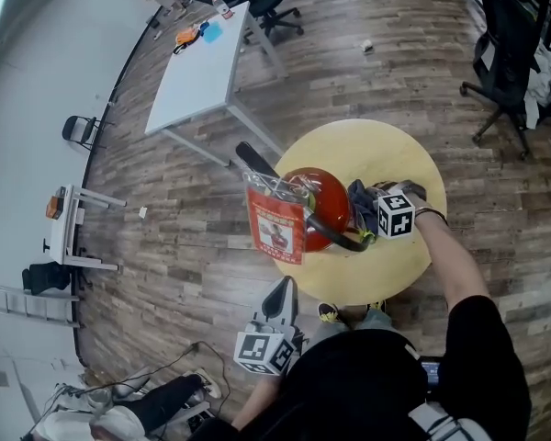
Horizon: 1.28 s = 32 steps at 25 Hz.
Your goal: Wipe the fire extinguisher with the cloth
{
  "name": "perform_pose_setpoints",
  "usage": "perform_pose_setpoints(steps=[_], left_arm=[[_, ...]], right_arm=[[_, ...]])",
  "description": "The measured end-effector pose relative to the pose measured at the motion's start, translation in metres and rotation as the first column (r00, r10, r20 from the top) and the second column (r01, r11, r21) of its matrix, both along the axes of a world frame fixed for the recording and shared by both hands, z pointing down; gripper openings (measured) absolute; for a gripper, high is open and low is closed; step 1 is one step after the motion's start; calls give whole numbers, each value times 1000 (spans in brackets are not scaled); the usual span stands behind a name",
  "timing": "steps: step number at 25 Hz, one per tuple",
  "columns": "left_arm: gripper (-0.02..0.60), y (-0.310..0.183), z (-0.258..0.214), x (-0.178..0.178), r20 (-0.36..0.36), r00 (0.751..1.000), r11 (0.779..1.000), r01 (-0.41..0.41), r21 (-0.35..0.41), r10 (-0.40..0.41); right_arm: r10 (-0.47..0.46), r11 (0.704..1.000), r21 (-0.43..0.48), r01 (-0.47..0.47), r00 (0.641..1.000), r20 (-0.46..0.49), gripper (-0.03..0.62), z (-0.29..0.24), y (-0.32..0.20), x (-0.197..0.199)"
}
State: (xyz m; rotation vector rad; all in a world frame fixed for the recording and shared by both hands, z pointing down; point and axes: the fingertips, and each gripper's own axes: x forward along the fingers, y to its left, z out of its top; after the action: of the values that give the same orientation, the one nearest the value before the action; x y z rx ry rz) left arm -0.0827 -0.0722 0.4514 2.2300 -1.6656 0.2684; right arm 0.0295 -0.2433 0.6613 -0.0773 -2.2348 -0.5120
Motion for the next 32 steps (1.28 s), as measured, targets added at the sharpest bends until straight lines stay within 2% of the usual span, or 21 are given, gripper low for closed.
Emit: perform_pose_setpoints(steps=[2,4,6,8,9,11,14,15,16,17,18,20,21,24,27,29,32], left_arm=[[25,0,-4,2,-6,1000,1000,-5,14,5],[24,1,-3,1,-9,1000,1000,-6,20,6],[23,4,-1,-1,-9,1000,1000,-10,18,10],[23,6,-1,1,-12,1000,1000,-19,20,19],[23,6,-2,2,-15,1000,999,-24,25,25],[24,4,-5,6,-23,999,999,-35,38,36],[25,3,-7,8,-28,999,998,-45,50,46],[23,3,-6,7,-28,998,998,-46,49,47],[23,4,-6,7,-28,998,998,-46,48,47],[24,4,-6,7,-27,998,998,-46,46,48],[23,4,-7,7,-26,999,998,-46,46,47],[24,5,-7,6,-26,999,998,-40,43,41],[23,5,-6,4,-26,999,999,-35,39,36],[23,5,-2,0,-16,1000,1000,-21,20,22],[24,3,2,-6,-10,1000,1000,3,2,-3],[23,0,3,-10,-5,1000,1000,18,-9,-18],[23,0,7,-16,1,999,999,44,-28,-44]], right_arm=[[-50,996,70,52,998,-33,69,-9,-2,0],[-70,987,144,69,998,6,69,-39,-8,-6],[-61,974,226,31,990,130,69,-91,-15,-19],[-60,942,334,-38,959,279,67,-161,-18,-28],[-68,916,395,-77,937,341,68,-198,-19,-29],[-97,843,517,-149,903,419,69,-266,-17,-25],[-151,705,685,-185,904,400,69,-330,-14,-19],[-167,674,716,-181,907,386,69,-340,-13,-19],[-178,658,732,-176,908,379,69,-345,-13,-21],[-187,657,734,-171,907,379,69,-345,-13,-23],[-191,669,724,-167,903,385,69,-343,-13,-25],[-191,716,684,-141,902,386,69,-325,-16,-29],[-196,735,670,-106,912,359,69,-309,-18,-33],[-237,767,638,62,952,192,69,-233,-19,-45],[-272,806,560,193,960,61,69,-159,-19,-48],[-278,834,497,239,960,5,68,-114,-18,-48],[-256,894,369,252,966,-41,67,-51,-15,-41]])
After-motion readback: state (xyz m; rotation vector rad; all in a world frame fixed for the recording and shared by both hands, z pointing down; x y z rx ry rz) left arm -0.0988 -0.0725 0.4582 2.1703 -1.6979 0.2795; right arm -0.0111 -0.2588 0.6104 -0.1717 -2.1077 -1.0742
